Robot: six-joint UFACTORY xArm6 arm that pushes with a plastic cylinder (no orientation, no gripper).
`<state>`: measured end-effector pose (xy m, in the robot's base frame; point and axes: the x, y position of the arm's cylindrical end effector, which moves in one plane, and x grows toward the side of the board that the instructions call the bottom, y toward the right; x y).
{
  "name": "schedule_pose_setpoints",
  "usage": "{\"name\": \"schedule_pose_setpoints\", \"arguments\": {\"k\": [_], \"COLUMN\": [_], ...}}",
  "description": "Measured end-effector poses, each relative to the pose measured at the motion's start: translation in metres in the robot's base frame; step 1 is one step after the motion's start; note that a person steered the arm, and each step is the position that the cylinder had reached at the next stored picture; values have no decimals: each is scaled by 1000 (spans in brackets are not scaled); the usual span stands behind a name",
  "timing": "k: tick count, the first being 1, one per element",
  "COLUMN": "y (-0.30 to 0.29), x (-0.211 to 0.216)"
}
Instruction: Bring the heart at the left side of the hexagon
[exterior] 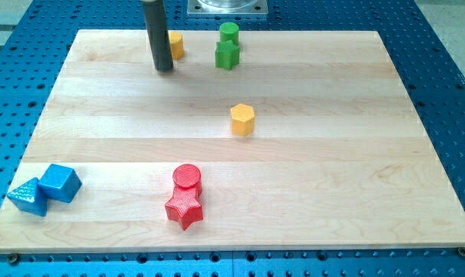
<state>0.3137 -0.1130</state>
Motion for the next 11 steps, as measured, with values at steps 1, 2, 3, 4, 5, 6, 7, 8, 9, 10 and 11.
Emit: {"name": "schedule_pose_setpoints", "arguments": {"k": [1, 2, 3, 4, 5, 6, 7, 8, 9, 10, 11], "y": [-26, -38, -36, -42, 30, 32, 42, 41, 87, 102, 159], "x": [-35, -36, -67, -105, -62, 37, 43, 23, 81, 77, 42]}}
